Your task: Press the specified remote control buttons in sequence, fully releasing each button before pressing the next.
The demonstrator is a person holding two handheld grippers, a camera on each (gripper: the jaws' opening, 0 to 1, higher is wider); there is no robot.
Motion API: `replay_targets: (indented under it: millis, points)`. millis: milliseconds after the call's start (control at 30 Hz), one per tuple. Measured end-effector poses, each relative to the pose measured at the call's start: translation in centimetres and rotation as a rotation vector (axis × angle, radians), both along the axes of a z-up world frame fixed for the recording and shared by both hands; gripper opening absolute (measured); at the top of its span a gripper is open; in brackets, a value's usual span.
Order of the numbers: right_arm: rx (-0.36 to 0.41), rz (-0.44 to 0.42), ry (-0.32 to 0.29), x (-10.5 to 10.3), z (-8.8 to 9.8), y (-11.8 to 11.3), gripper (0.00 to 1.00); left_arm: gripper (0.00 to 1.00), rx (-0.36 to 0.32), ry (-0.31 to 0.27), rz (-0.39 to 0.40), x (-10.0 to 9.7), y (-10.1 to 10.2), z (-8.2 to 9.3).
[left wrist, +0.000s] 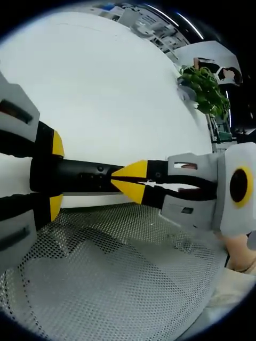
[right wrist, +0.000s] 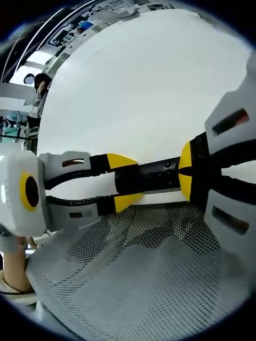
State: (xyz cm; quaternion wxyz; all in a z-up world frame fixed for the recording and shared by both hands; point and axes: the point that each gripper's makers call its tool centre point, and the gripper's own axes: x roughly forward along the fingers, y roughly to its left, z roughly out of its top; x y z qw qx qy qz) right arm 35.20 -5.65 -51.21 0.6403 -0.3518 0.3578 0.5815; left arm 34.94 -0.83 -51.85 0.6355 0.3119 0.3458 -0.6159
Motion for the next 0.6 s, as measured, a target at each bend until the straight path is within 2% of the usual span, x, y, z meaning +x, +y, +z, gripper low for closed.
replay_targets:
  millis: [267,467,600]
  points:
    - [-0.145,0.28,-0.138,-0.46,0.01,0.65,0.0,0.24,0.001,-0.001,-0.004,-0.04,0.01,0.0]
    - [-0.182,0.369,-0.125,-0.59,-0.03,0.71,0.0,0.24,0.001,-0.003,-0.005,-0.04,0.02,0.01]
    - [-0.214,0.46,-0.131,-0.65,-0.07,0.71,0.0,0.24,0.001,-0.002,-0.006,-0.03,0.02,0.02]
